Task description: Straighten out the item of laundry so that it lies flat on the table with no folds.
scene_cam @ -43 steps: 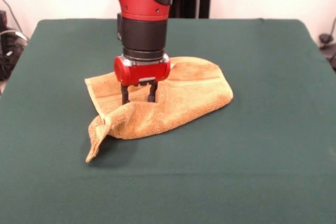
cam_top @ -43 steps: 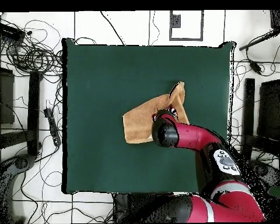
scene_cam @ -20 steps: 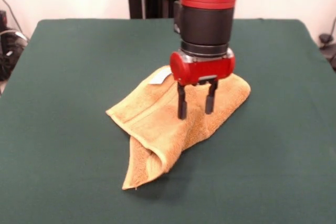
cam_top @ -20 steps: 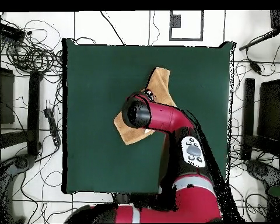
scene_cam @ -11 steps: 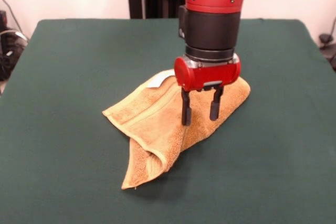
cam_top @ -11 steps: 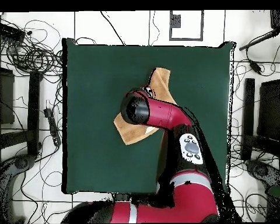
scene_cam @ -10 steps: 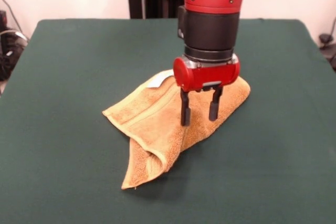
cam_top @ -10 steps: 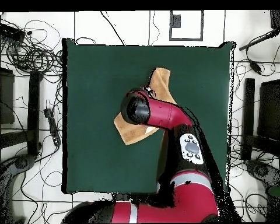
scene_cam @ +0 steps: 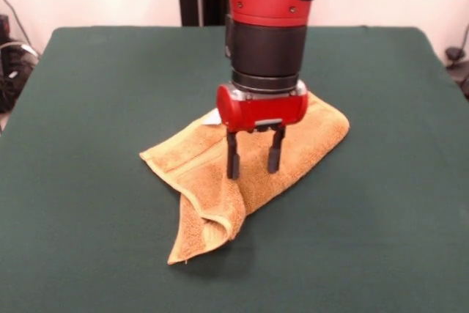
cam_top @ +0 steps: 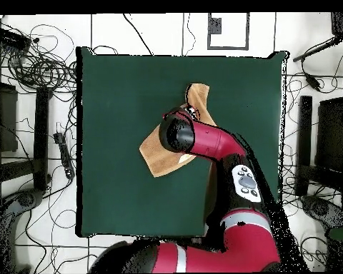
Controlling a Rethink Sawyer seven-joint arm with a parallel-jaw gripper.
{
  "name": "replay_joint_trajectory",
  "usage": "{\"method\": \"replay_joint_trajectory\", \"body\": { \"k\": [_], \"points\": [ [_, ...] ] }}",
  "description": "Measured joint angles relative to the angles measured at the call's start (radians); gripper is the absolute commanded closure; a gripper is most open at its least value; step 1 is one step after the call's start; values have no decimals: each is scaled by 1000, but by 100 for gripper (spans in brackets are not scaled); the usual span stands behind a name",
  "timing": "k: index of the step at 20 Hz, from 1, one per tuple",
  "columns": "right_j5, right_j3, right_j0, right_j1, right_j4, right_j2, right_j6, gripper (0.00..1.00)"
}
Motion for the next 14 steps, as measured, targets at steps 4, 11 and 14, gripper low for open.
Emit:
{"method": "replay_joint_trajectory", "body": {
  "k": [4, 11, 14],
  "points": [
    [49, 17, -19, -49, 0, -1, 0, 0],
    [114, 19, -33, -124, 0, -1, 0, 0],
    [114, 19, -35, -126, -1, -1, 0, 0]
  ]
}}
